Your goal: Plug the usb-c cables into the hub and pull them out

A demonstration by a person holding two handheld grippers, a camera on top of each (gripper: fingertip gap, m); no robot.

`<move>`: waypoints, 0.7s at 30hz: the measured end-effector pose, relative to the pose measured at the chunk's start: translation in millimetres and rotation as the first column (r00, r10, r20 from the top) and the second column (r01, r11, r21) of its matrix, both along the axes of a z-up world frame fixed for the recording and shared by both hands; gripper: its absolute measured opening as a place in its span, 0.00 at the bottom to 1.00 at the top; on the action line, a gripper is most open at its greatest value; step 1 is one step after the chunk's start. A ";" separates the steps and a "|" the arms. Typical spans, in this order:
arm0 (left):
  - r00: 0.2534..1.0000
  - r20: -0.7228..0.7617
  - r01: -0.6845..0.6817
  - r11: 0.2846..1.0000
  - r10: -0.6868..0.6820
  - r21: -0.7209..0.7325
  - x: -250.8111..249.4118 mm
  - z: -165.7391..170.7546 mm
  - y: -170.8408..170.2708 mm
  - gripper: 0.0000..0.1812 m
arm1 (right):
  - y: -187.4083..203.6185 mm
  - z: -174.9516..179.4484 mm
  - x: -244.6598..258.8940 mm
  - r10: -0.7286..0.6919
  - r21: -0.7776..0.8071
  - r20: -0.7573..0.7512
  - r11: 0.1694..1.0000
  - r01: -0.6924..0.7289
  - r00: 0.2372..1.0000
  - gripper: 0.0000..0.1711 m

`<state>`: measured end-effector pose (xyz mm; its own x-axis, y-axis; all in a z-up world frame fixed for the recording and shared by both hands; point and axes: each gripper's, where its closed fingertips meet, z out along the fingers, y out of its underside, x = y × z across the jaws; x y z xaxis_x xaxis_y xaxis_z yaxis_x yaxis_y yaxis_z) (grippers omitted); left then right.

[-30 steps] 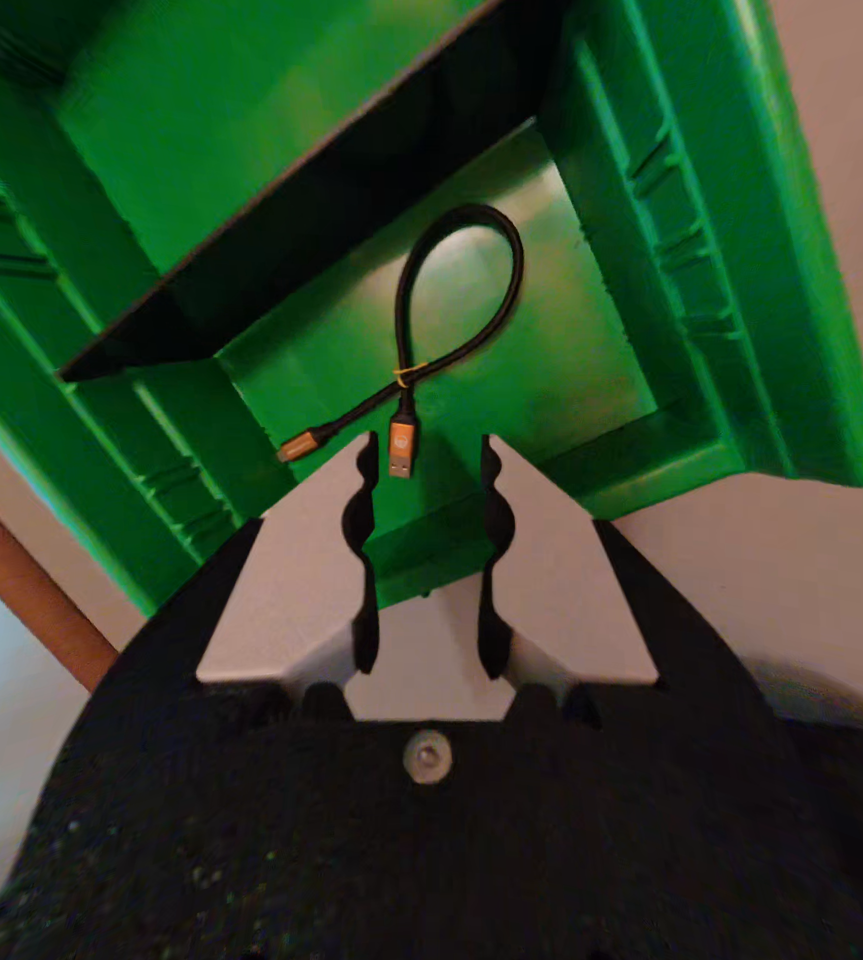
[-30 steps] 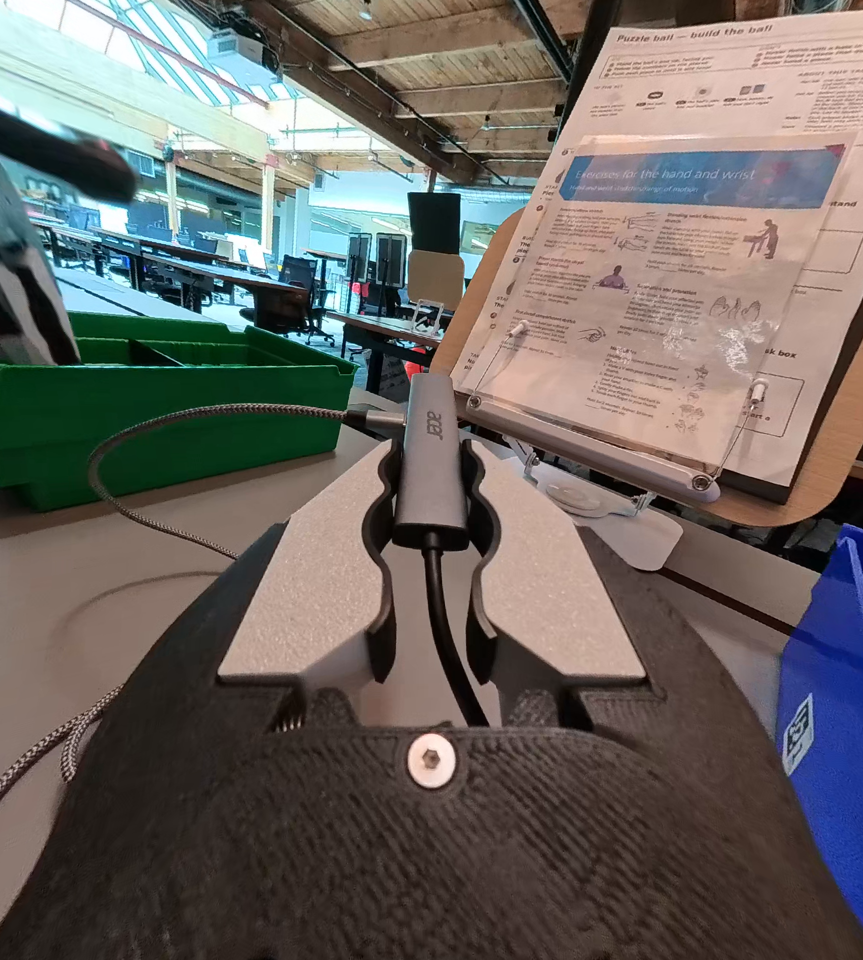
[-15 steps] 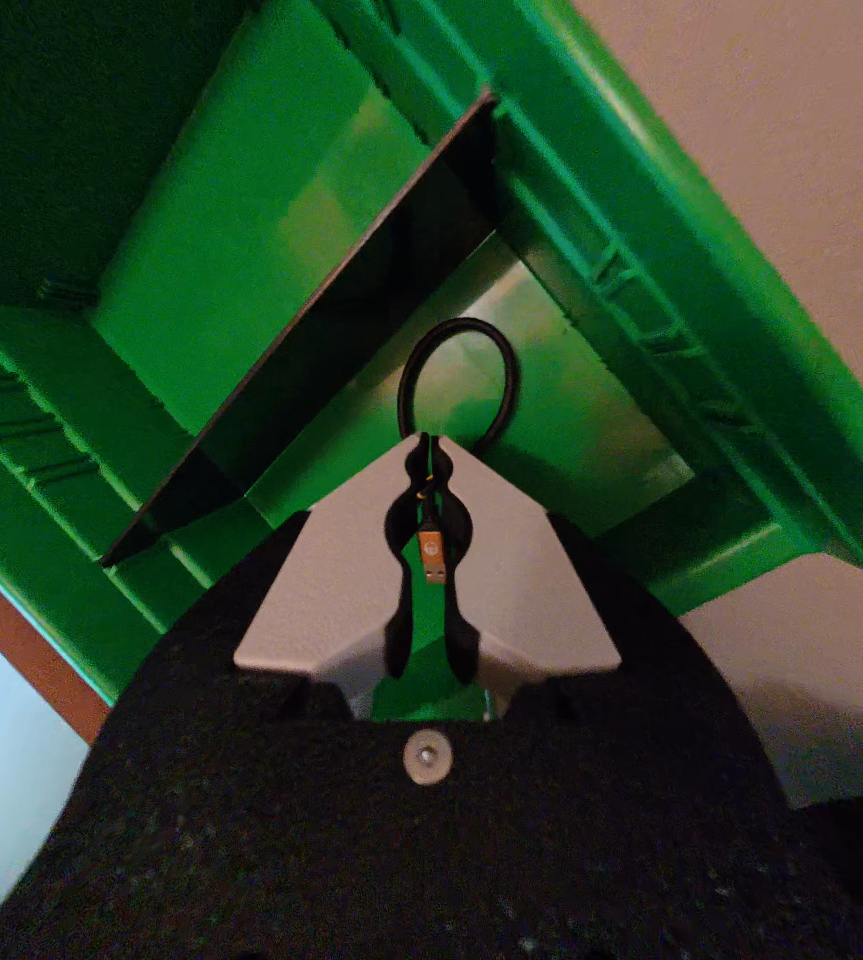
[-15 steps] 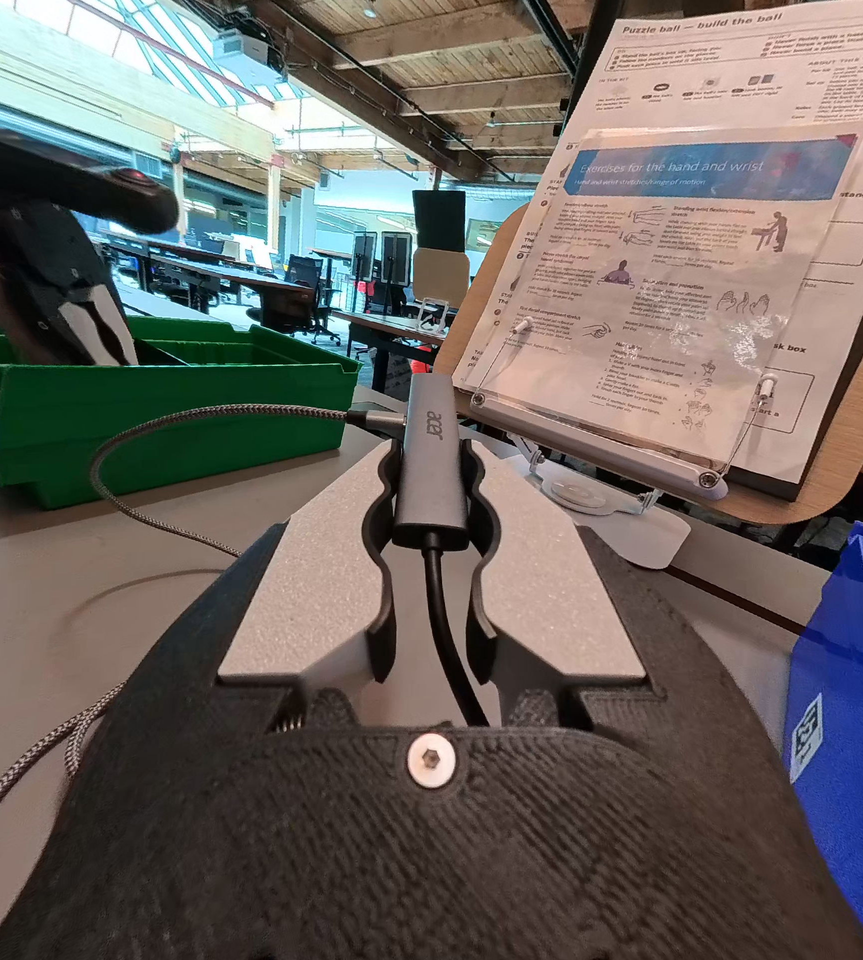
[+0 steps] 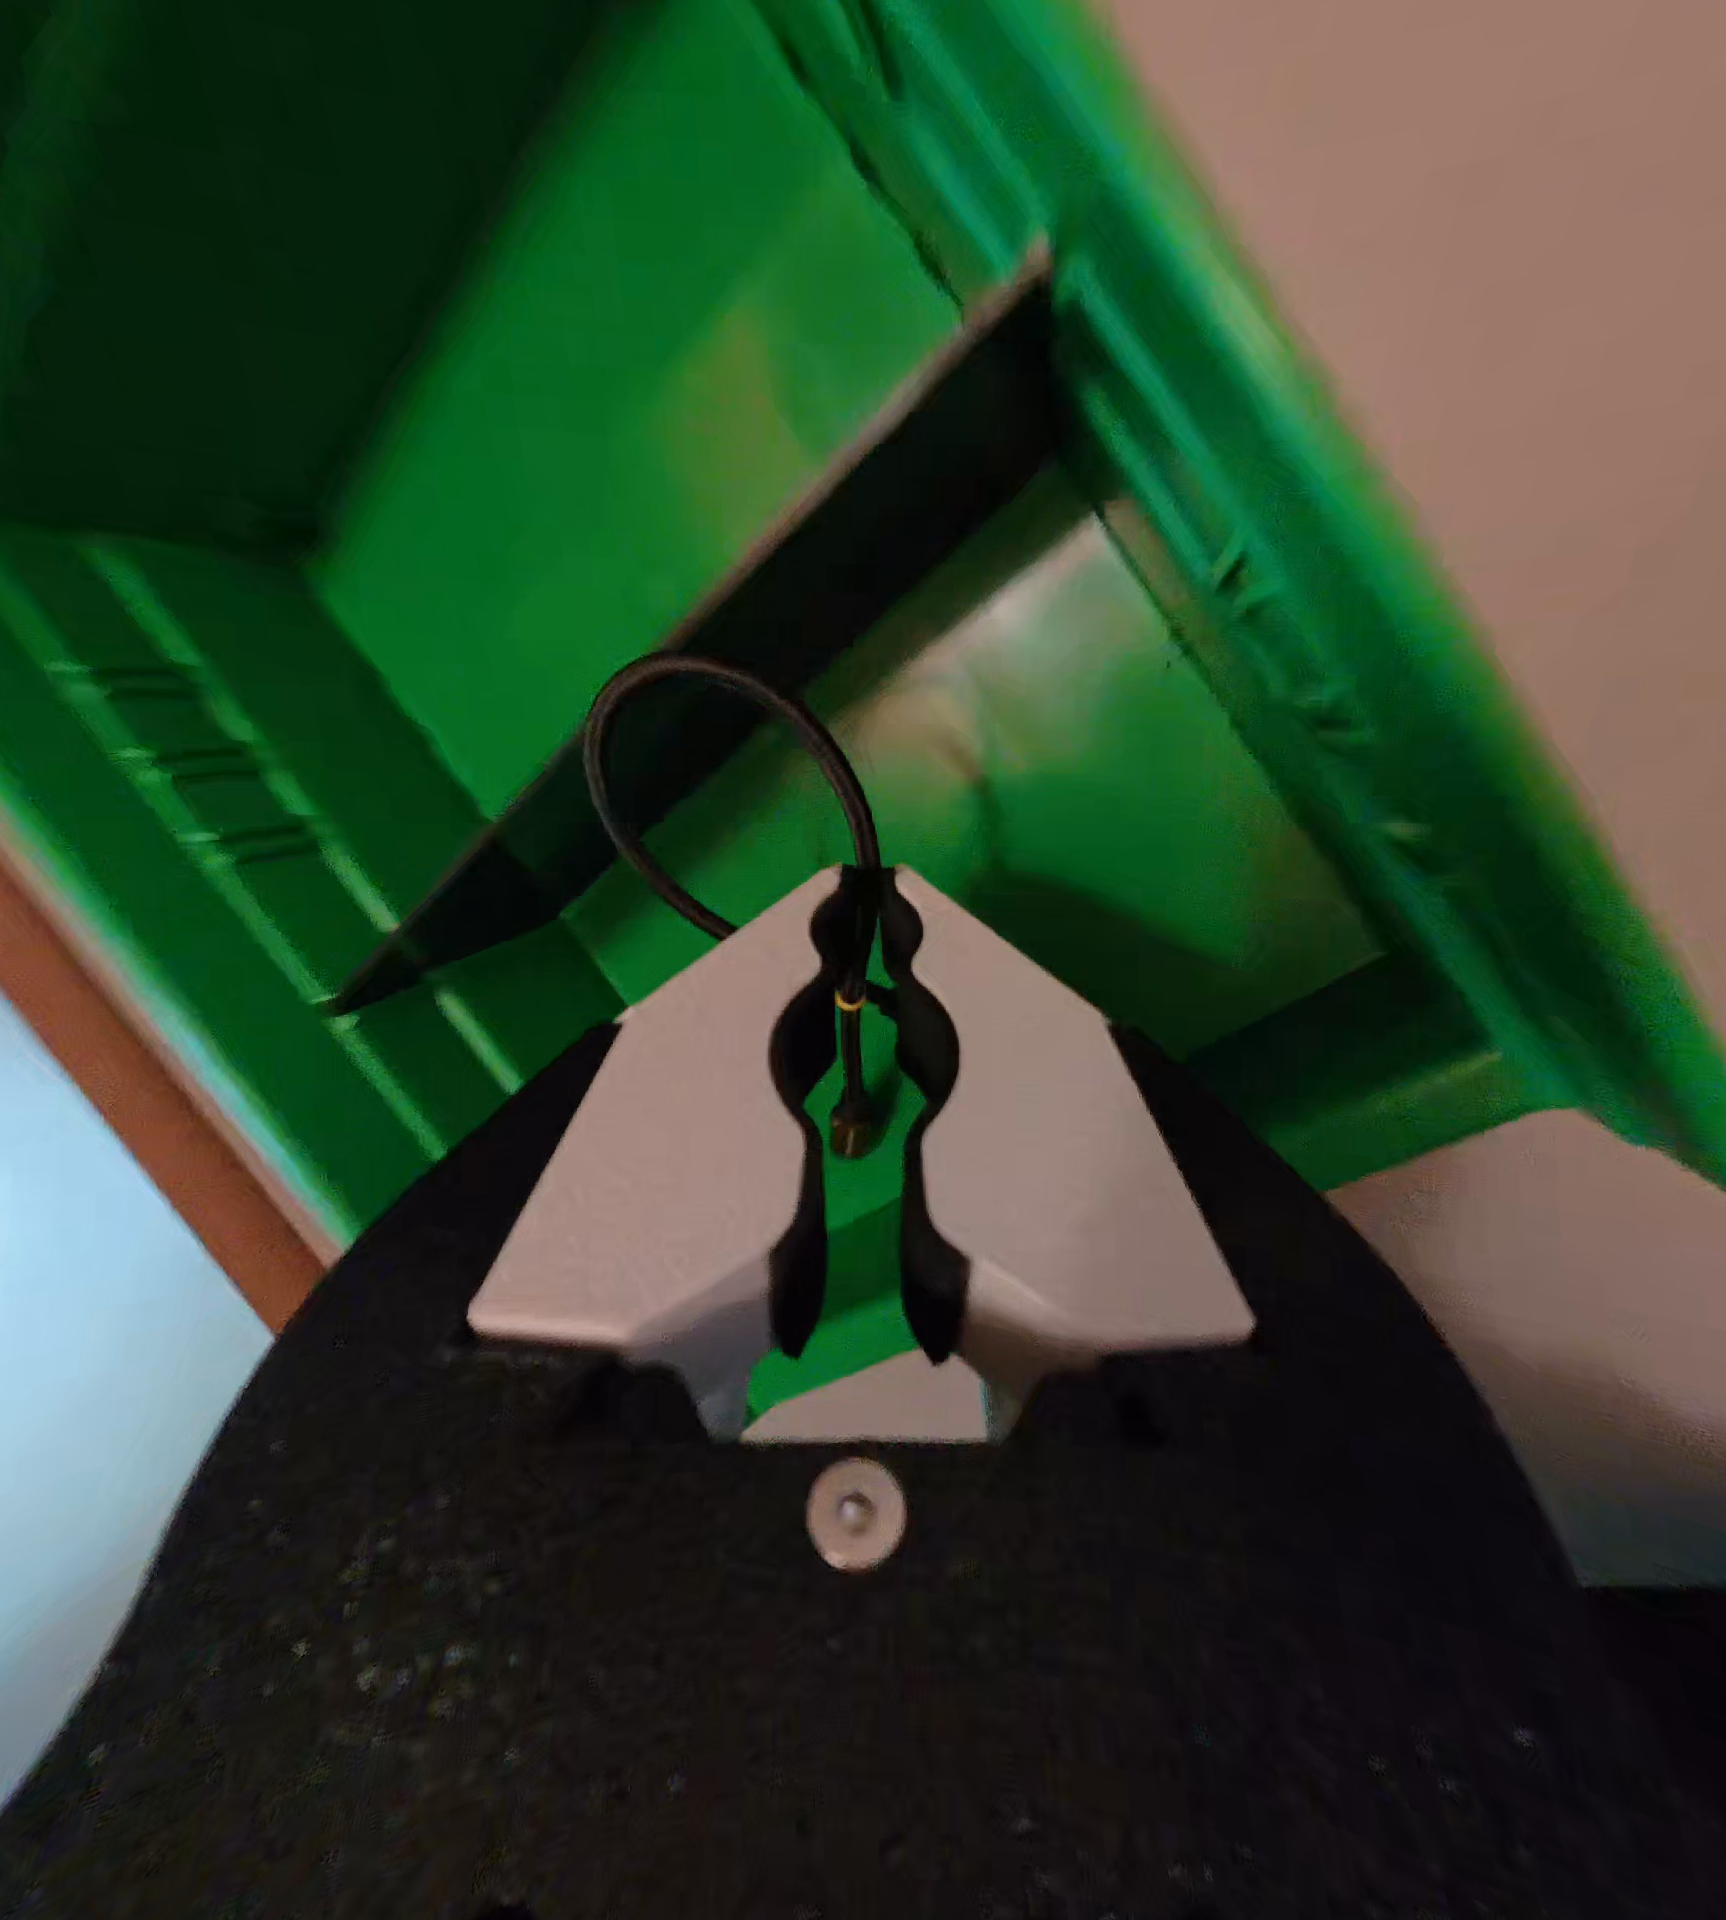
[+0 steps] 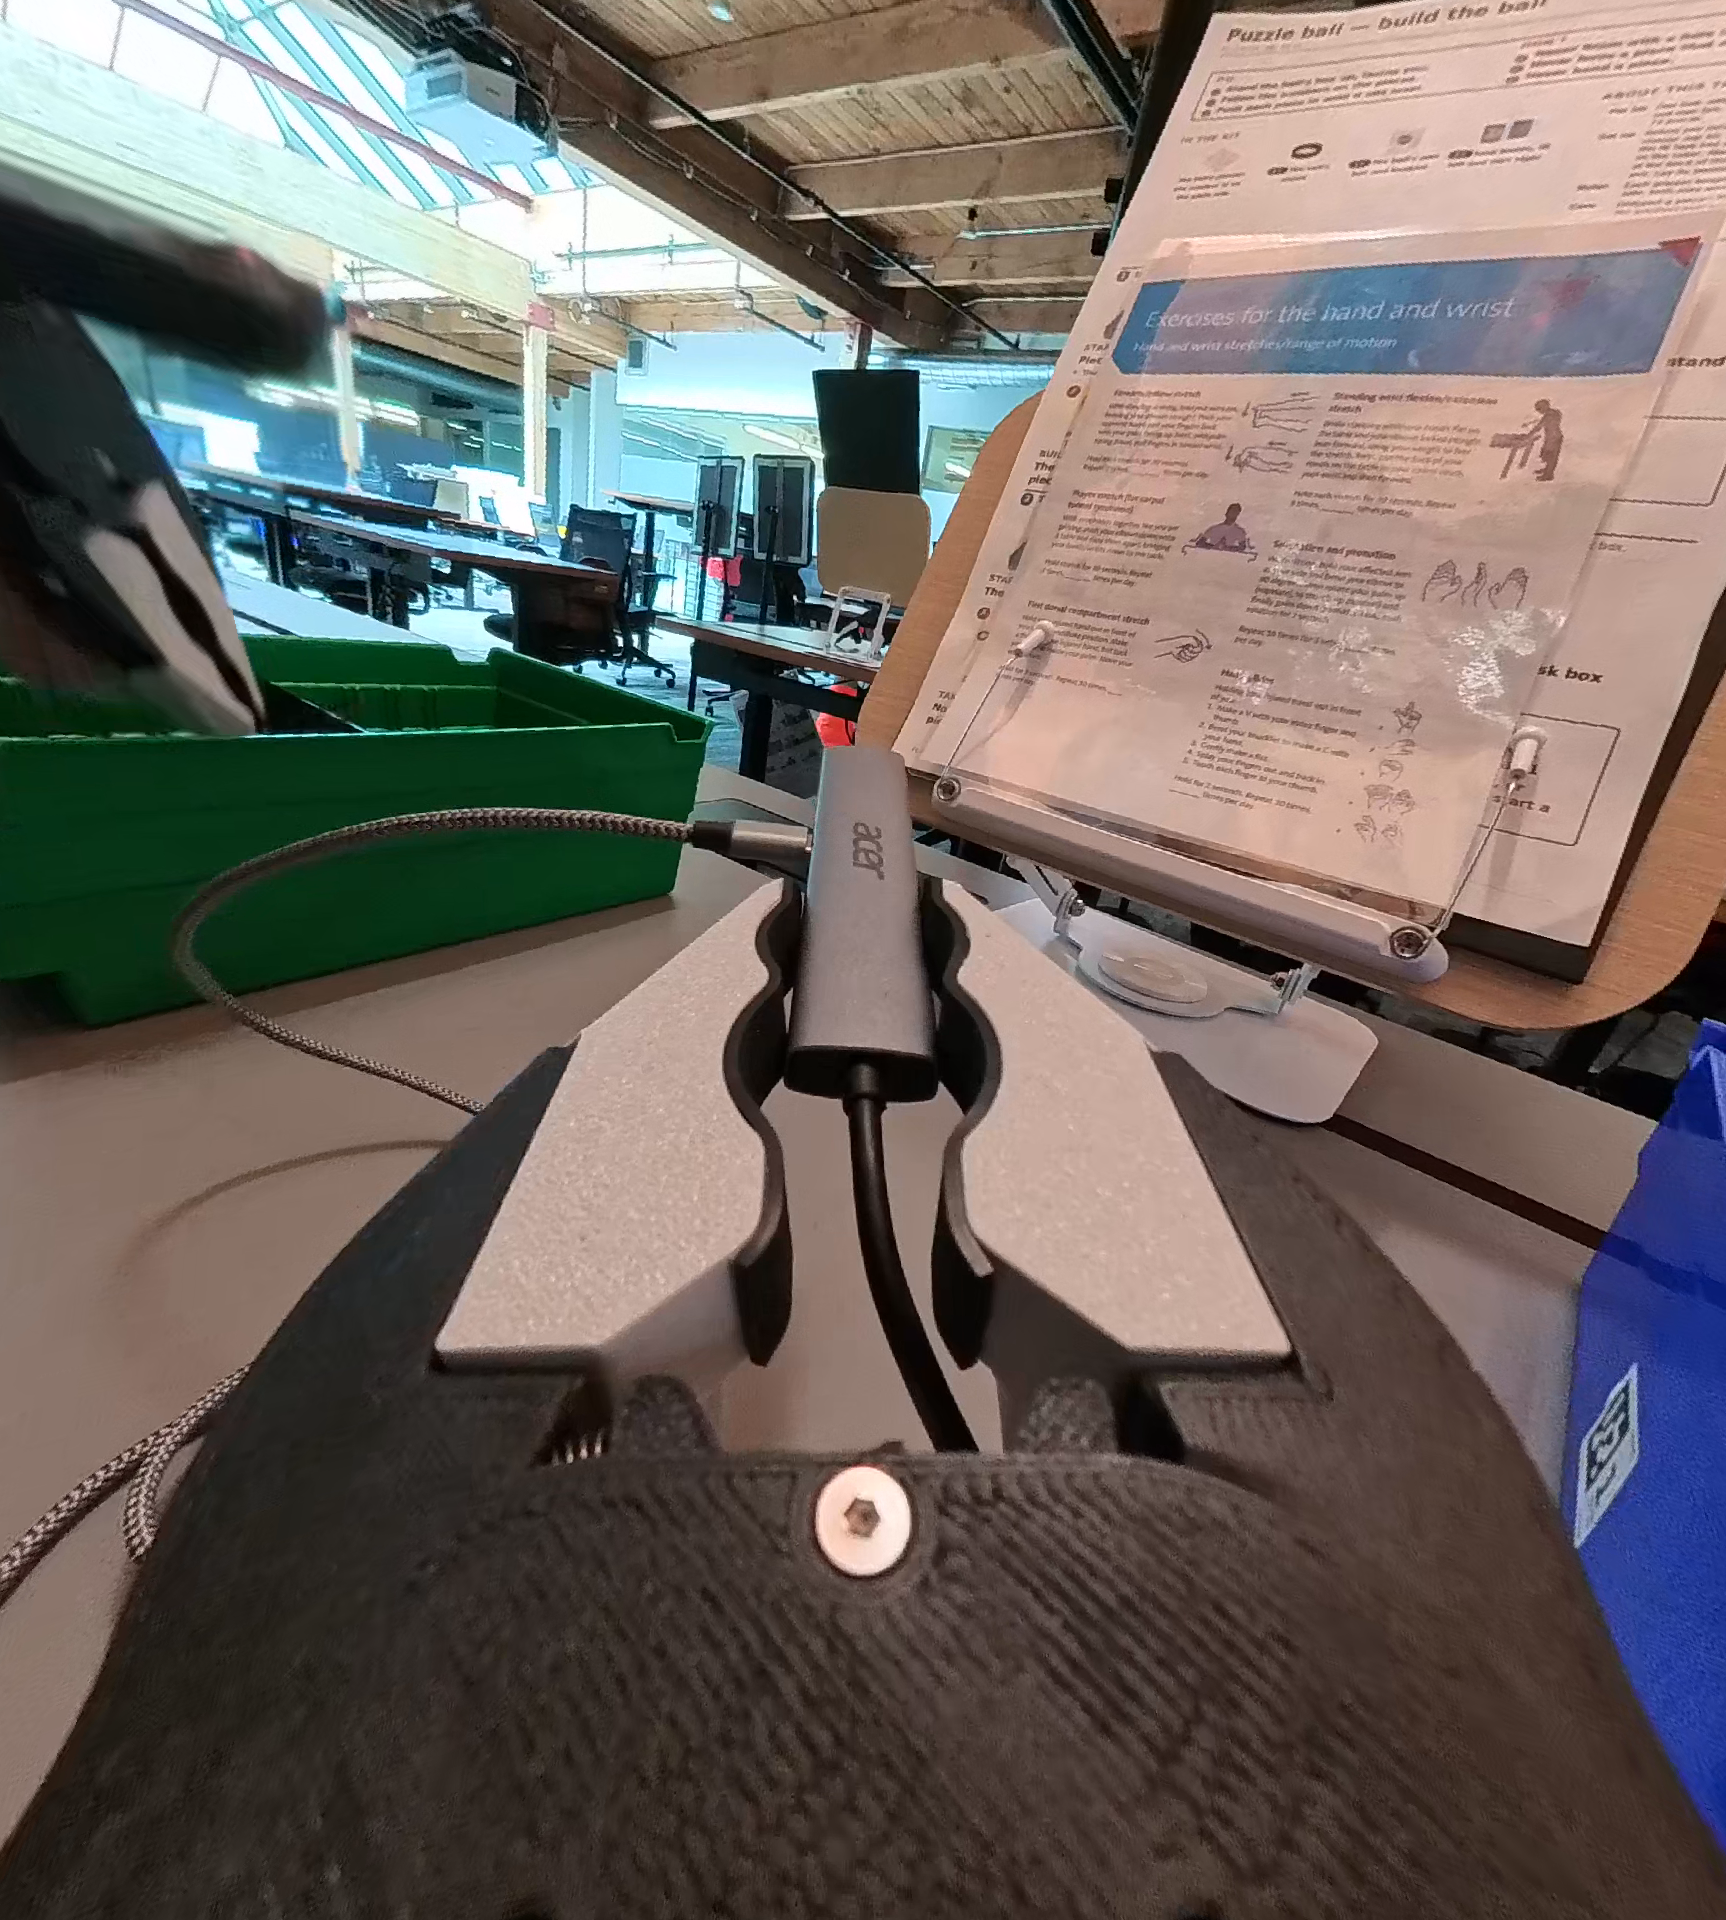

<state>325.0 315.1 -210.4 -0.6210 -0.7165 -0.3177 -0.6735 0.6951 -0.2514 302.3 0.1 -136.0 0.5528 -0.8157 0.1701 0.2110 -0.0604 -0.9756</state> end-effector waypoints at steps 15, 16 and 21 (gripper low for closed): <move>0.162 0.340 0.986 0.169 -0.926 -0.010 -174.8 66.4 -218.8 0.01 | -15.2 -3.1 9.3 -0.038 0.049 -0.030 0.998 0.040 0.999 0.13; 0.088 0.341 0.995 0.095 -0.936 0.003 -185.7 46.6 -226.5 0.01 | -15.2 -3.2 9.2 -0.039 0.047 -0.029 0.998 0.040 0.999 0.13; 0.004 0.271 1.000 0.005 -0.963 0.004 -220.8 -33.6 -235.2 0.01 | -14.7 -2.0 9.3 -0.033 0.051 -0.025 0.998 0.035 0.999 0.13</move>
